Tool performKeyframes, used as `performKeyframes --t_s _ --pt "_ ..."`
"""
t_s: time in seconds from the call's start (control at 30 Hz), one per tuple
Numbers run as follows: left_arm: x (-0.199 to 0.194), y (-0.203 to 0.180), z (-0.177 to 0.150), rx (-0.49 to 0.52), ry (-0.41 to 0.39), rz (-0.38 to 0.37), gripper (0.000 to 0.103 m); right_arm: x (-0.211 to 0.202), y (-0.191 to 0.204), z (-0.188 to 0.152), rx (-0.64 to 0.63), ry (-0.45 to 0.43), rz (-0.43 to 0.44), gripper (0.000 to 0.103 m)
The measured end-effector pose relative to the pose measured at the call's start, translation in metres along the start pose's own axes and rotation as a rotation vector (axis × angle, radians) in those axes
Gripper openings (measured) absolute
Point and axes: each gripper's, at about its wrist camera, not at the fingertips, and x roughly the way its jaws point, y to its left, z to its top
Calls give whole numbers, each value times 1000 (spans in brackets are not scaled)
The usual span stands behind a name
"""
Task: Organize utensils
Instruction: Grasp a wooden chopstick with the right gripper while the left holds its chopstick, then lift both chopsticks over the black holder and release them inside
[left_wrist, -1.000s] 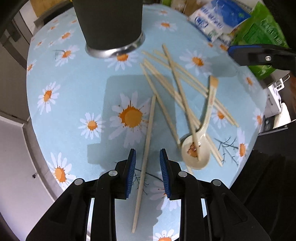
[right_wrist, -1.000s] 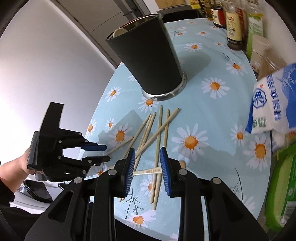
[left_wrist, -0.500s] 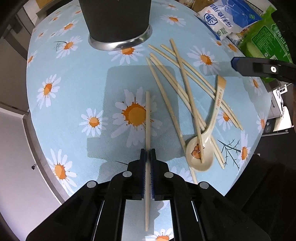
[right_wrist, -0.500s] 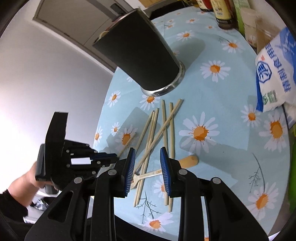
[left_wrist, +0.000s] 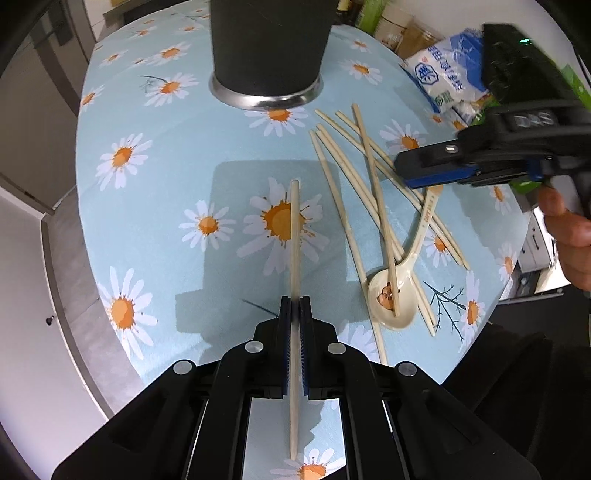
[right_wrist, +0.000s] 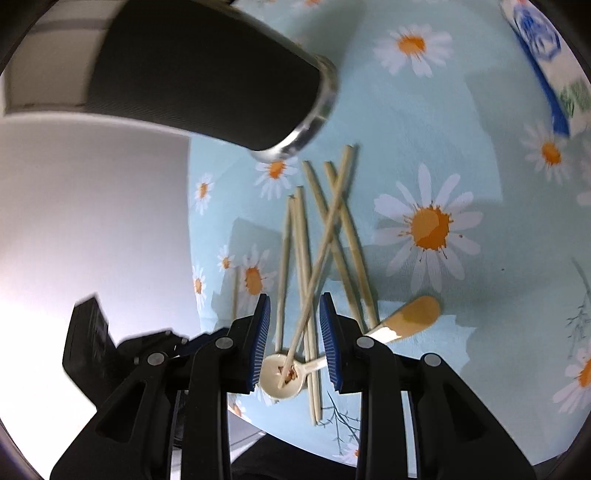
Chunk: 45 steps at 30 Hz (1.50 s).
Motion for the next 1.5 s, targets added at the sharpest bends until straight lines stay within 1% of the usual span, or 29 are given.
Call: performKeyframes --t_s 0.07,0.13,0.2,0.3,0.47,0.57,0.63,0.8,0.93,1.03,1.13,1.2,1.27,1.3,1.4,1.5 --pt "-3 3 -6 -16 -14 -10 4 2 -4 2 40 9 15 29" --pt "-7 9 -10 -34 -25 -16 4 5 -3 4 57 3 -19 29" --pt "-8 8 -9 -45 -32 -19 4 8 -6 5 93 4 -22 28" --pt "-10 11 -12 -57 -44 -27 4 13 -8 7 121 11 -25 22" --pt "-8 14 -12 -63 -54 -37 4 18 -3 12 154 15 -49 18" --pt "-6 14 -11 -64 -53 -47 4 24 0 15 178 18 -74 13" --pt "-5 14 -9 -62 -54 -55 4 21 -3 16 188 20 -85 6" --pt "-3 17 -5 -58 -53 -67 4 21 -2 15 193 16 -95 6" --pt "-5 19 0 -52 -64 -80 4 16 -1 12 194 12 -79 6" --pt "-8 19 5 -51 -73 -88 4 6 1 8 184 -8 -61 6" --pt "-14 18 13 -45 -94 -94 4 -9 7 4 143 -39 -46 6" --pt "-20 17 18 -46 -115 -101 4 -21 14 1 83 -67 -44 6" --pt "-25 14 23 -44 -133 -104 4 -37 23 -2 13 -111 -48 6" --pt "-29 12 25 -43 -144 -104 4 -45 28 -4 -30 -134 -36 6" --pt "-41 5 34 -47 -193 -109 4 -64 39 -8 -116 -181 -26 6" --pt "-55 0 41 -64 -247 -129 4 -85 57 -13 -240 -242 -22 6"
